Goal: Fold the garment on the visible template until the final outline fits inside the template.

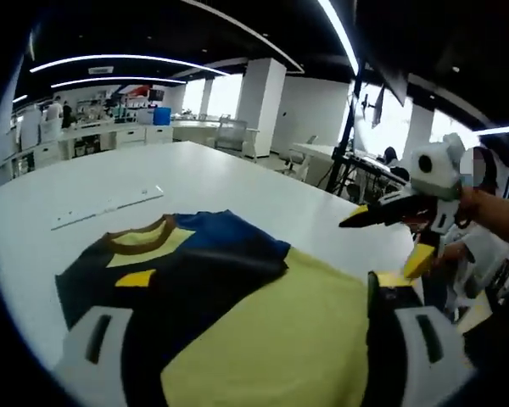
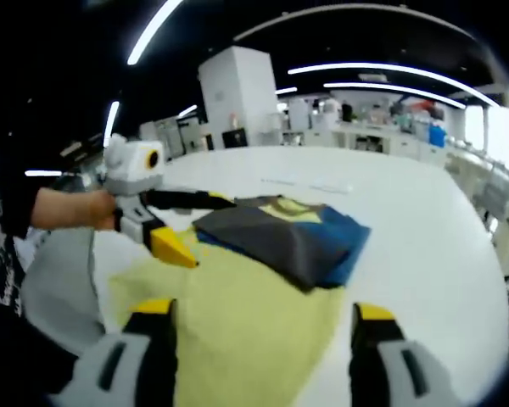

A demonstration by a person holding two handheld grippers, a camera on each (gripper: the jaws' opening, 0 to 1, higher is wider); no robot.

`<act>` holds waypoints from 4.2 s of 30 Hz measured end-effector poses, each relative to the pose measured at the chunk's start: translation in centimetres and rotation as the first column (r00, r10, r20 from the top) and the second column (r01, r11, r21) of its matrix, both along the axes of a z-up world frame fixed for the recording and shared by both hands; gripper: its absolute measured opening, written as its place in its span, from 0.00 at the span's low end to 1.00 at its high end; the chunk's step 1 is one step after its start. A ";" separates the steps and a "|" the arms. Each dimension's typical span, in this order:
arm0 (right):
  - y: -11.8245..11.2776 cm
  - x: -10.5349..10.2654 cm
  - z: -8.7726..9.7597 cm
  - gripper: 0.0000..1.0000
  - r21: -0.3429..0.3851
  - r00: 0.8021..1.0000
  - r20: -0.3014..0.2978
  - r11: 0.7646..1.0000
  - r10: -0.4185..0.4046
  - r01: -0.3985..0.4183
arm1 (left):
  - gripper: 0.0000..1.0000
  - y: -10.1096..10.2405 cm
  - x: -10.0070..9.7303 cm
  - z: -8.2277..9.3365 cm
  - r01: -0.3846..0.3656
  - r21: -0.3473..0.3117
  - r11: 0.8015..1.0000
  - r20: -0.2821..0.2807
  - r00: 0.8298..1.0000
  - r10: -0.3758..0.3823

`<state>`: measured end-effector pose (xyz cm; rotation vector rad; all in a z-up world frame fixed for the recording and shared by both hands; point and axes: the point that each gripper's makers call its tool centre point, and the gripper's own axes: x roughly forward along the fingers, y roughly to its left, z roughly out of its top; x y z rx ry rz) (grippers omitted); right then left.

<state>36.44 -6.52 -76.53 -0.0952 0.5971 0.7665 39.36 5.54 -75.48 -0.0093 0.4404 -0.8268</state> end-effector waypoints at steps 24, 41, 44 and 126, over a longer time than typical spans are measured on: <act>0.0 9.2 -2.8 0.29 -0.046 0.995 0.006 0.994 -0.102 0.102 | 0.99 9.0 -6.8 0.3 -0.129 0.025 0.991 0.016 0.992 0.129; 0.3 13.0 -6.2 0.24 -0.090 0.986 -0.048 0.984 -0.157 0.153 | 0.99 10.9 -9.8 -0.3 -0.170 0.041 0.985 -0.008 0.985 0.170; 0.2 12.8 -6.4 0.21 -0.097 0.984 -0.050 0.981 -0.172 0.167 | 0.99 11.0 -9.8 -0.3 -0.170 0.051 0.984 -0.005 0.985 0.170; 1.2 -10.2 -3.0 0.95 -0.089 0.936 -0.131 0.936 0.327 -0.340 | 0.91 12.3 -16.8 -3.8 0.038 0.145 0.989 -0.084 0.996 -0.026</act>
